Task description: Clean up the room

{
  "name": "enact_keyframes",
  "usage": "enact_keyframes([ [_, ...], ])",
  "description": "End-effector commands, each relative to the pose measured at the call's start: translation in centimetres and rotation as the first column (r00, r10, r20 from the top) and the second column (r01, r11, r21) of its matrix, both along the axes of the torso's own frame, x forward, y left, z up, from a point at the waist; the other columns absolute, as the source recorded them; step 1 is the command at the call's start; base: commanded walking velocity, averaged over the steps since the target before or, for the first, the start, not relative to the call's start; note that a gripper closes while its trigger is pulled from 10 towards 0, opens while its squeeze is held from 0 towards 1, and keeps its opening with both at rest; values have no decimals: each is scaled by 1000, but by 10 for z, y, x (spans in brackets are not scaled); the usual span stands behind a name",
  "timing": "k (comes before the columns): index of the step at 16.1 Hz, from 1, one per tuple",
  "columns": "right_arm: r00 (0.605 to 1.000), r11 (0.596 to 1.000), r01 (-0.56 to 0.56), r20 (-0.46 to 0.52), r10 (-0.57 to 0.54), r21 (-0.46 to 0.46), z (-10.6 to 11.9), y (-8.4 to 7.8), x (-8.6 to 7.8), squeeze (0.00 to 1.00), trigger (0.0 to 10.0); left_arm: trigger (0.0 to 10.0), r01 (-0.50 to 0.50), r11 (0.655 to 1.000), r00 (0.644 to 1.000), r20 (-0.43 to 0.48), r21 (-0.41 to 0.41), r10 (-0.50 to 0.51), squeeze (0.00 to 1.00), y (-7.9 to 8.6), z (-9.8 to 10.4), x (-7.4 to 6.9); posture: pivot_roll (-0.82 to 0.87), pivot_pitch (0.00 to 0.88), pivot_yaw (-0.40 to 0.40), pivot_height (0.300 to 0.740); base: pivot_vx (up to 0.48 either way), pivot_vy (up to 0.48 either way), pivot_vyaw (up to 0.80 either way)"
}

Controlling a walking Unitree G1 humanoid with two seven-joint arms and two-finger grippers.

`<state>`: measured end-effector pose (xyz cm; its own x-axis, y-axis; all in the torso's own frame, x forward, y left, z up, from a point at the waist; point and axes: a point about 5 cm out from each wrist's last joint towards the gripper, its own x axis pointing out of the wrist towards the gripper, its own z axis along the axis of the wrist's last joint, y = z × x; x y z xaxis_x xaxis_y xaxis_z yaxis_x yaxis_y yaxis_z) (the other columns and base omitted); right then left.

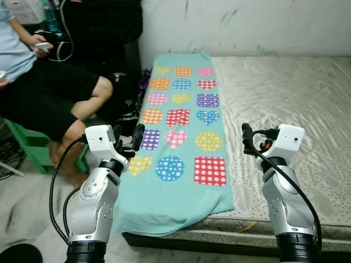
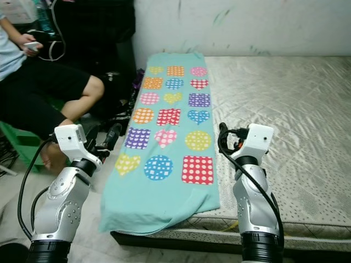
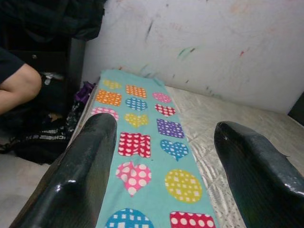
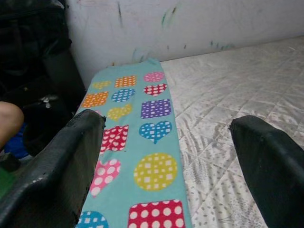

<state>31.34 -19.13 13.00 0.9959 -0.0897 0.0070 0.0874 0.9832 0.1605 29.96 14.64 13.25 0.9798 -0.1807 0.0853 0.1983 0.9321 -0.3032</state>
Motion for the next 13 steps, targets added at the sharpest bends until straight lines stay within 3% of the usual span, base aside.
enact_keyframes([
  [1,1000,1000,-7,7,7,-2,3,2,1,0,10000,10000,-5,1000,1000,2,3,5,0,2,2,-1,-125,0,65,740,0,0,0],
  [4,1000,1000,-9,7,9,-1,3,3,1,0,10000,10000,-3,1000,1000,6,-4,3,0,1,2,-1,-126,0,64,740,0,0,0],
  [10,1000,1000,-12,9,13,-4,4,3,2,0,10000,10000,-9,1000,1000,2,-8,9,0,2,2,0,-126,0,63,740,0,480,0],
  [13,1000,1000,-12,7,12,-4,3,4,2,0,10000,10000,-5,1000,1000,21,-12,5,0,1,4,0,-126,0,63,740,0,112,0],
])
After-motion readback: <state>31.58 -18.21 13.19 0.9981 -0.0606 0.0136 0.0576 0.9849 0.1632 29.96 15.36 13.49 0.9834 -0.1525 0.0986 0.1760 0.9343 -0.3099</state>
